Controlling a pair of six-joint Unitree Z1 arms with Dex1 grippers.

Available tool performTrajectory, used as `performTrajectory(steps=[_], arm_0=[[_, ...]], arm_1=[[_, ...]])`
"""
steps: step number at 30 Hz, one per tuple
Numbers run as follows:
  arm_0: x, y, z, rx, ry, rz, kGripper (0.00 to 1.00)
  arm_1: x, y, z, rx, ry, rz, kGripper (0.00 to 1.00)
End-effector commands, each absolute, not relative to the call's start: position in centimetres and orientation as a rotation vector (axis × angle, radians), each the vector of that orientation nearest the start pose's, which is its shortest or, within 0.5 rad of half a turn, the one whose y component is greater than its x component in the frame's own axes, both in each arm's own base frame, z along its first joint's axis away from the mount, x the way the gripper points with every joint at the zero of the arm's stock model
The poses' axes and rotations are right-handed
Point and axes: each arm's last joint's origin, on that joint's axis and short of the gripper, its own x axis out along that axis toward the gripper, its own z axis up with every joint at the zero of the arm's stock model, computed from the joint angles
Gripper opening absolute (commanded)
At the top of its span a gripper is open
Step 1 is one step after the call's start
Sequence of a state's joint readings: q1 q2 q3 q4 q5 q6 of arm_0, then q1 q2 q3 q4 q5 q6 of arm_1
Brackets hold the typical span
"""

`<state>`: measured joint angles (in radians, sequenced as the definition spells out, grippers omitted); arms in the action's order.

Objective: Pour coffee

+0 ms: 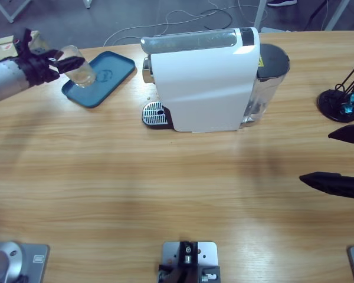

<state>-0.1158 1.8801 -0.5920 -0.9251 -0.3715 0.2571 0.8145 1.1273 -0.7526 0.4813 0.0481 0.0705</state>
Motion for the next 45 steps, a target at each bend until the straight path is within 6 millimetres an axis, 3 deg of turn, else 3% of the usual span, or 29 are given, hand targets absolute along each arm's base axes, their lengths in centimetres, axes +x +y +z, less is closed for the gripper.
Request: performTrajectory(steps=[1, 4, 20, 31, 32, 33, 34, 35, 41, 45], arm_0=[[37.4, -5.3, 17.2, 0.17, 0.346, -0.503, 0.0], [38.1, -5.4, 16.2, 0.17, 0.364, -0.506, 0.0], [41.1, -6.8, 17.2, 0.18, 0.519, -0.477, 0.0], [41.3, -7.9, 16.9, 0.202, 0.662, -0.453, 0.0], [41.3, -7.9, 16.9, 0.204, 0.666, -0.449, 0.049], [41.3, -7.9, 16.9, 0.207, 0.668, -0.443, 0.474], [41.3, -8.1, 16.9, 0.213, 0.67, -0.436, 0.802], [41.2, -8.2, 16.8, 0.221, 0.672, -0.425, 0.957], [40.1, -8.4, 17.3, 0.223, 0.632, -0.442, 0.991], [38.9, -8.2, 19.7, 0.219, 0.572, -0.436, 0.991]], arm_1=[[10.6, 11.9, 29.4, -0.292, 0.903, 0.795, 1.0], [10.6, 11.9, 29.4, -0.292, 0.905, 0.794, 1.0], [10.6, 12.0, 29.2, -0.292, 0.907, 0.793, 1.0], [10.6, 12.0, 29.2, -0.293, 0.906, 0.792, 1.0], [10.6, 12.0, 29.2, -0.293, 0.906, 0.793, 1.0], [10.6, 12.0, 29.2, -0.293, 0.907, 0.792, 1.0], [10.7, 12.0, 29.2, -0.293, 0.907, 0.792, 1.0], [10.7, 12.0, 29.2, -0.294, 0.909, 0.792, 1.0], [10.7, 12.1, 29.2, -0.294, 0.91, 0.793, 1.0], [10.6, 11.9, 29.3, -0.293, 0.905, 0.793, 1.0]])
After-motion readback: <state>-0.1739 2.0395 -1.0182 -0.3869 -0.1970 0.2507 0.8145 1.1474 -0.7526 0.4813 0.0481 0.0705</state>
